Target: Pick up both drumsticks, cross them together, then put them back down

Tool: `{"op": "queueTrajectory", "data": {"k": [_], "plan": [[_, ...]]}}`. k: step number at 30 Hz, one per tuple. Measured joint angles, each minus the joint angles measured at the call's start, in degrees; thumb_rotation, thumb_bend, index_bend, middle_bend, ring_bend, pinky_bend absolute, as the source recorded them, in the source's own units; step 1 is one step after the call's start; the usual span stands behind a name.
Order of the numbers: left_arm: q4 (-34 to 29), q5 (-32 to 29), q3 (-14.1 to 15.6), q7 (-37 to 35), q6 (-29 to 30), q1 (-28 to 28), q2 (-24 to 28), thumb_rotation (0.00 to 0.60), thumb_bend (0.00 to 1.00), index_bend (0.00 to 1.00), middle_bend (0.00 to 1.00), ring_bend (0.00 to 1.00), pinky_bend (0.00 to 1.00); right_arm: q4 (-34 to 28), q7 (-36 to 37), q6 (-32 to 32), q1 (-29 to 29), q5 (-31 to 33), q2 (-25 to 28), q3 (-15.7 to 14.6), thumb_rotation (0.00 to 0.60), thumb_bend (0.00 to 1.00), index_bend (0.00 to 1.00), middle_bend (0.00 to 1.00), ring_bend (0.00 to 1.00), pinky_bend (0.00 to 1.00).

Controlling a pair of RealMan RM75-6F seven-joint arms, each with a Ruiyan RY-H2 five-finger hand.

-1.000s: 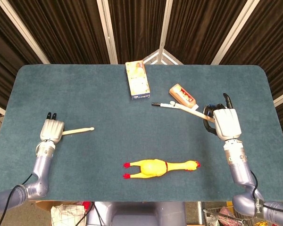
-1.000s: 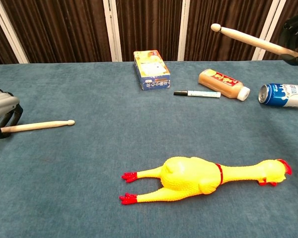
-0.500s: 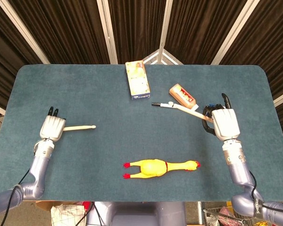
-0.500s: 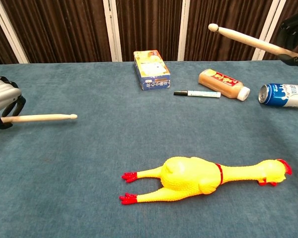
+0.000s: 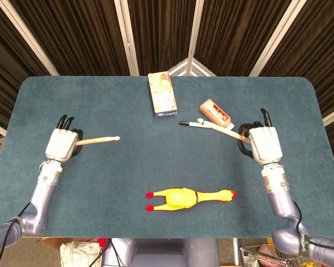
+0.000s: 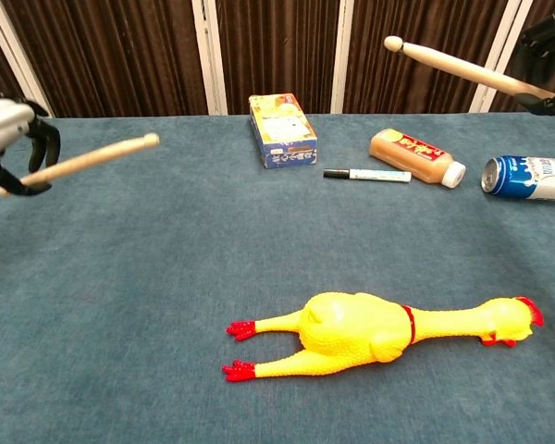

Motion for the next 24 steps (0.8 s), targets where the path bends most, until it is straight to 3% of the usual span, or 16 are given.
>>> {"op": "queueTrajectory", "data": {"k": [8, 15, 24], "plan": [[-11.6, 1.9, -3.3, -8.3, 1.9, 0.5, 5.9, 0.6, 0.44, 0.6, 0.59, 0.13, 0.1, -1.3, -0.1, -0.8, 0.6, 1.9, 0.1, 1.1, 0.6, 0.52, 0.7, 0.61, 0.43, 0.05], [-22.6, -0.5, -6.2, -6.5, 0.1, 0.3, 11.0, 0.6, 0.44, 0.6, 0.59, 0.13, 0.1, -2.3, 0.0, -2.6, 2.5, 4.3, -0.1, 3.1, 0.6, 0.52, 0.7, 0.61, 0.44, 0.05], [-24.2, -2.4, -7.4, -2.9, -1.6, -1.0, 9.2, 0.6, 0.44, 0.6, 0.59, 0.13, 0.1, -1.6, 3.5, -6.9, 7.5, 6.2, -3.0, 6.1, 0.6, 0.52, 0.7, 0.61, 0.44, 0.05]]}}
